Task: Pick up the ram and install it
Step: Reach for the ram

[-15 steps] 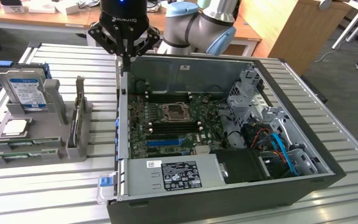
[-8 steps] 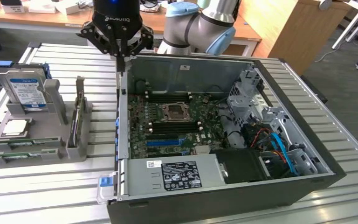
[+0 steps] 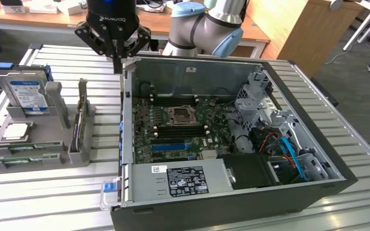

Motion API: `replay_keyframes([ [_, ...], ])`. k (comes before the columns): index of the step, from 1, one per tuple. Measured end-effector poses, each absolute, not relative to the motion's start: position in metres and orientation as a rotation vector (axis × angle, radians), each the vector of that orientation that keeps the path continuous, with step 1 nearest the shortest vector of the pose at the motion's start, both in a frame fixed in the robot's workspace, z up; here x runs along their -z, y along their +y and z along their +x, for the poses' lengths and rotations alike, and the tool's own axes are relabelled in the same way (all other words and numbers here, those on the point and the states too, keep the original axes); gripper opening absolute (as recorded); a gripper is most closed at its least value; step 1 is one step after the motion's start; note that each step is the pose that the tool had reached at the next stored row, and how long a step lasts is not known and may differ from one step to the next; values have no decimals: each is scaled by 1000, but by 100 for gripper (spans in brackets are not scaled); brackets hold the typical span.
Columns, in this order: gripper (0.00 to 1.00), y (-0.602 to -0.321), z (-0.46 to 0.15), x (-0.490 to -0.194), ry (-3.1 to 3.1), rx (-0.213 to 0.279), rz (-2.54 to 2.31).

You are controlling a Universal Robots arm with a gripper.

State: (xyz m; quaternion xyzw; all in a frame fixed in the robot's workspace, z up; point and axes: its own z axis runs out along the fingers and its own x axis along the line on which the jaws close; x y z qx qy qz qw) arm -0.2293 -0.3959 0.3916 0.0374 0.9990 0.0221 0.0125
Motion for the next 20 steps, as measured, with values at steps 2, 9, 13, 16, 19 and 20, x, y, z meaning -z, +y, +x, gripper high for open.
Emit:
replay_keyframes([
  [2,11,-396,-233,-392,3114,-69,117],
  [9,11,-395,-248,-391,3114,-69,117],
  [13,11,-395,-256,-391,3114,-69,117],
  [16,11,-395,-261,-390,3114,-69,117],
  [19,11,-395,-266,-390,3114,-69,117],
  [20,11,-395,-268,-390,3114,-69,117],
])
